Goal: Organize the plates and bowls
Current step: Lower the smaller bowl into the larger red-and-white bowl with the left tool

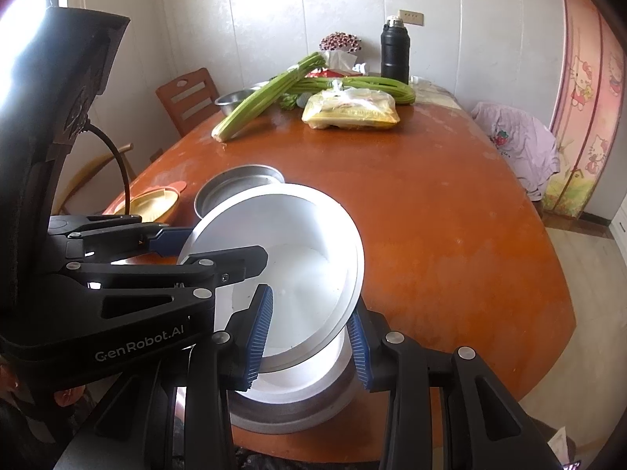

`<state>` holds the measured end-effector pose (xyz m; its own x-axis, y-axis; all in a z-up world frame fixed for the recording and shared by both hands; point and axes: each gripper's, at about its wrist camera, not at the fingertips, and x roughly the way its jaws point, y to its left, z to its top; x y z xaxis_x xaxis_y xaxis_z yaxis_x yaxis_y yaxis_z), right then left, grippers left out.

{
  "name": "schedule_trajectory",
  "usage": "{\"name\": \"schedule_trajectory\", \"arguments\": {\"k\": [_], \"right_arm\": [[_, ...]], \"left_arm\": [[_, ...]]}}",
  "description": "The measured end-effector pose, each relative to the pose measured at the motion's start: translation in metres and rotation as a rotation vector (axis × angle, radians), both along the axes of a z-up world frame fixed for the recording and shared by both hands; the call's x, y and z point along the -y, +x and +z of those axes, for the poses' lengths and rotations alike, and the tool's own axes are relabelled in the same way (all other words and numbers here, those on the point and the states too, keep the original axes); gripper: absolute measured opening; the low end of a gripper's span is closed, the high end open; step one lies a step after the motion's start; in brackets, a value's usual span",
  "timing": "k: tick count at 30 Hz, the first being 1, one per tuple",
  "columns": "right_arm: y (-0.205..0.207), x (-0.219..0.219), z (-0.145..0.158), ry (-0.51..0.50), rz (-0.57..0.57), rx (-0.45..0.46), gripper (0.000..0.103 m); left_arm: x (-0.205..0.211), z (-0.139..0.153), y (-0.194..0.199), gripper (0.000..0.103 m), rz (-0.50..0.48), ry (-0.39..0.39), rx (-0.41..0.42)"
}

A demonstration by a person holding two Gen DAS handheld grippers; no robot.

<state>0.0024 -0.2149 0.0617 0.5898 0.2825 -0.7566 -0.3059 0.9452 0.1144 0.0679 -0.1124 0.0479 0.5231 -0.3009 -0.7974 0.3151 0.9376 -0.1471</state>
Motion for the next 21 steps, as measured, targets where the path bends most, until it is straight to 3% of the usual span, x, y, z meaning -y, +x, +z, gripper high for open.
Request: {"name": "schedule_trajectory", "arguments": {"k": [21], "right_arm": [[-0.002,-0.002,-0.026,-0.004,0.026,-0.057,0.040]], "left_arm": [[0.003,-0.027,-0.005,0.034,0.011,0.032,-0.050]]}}
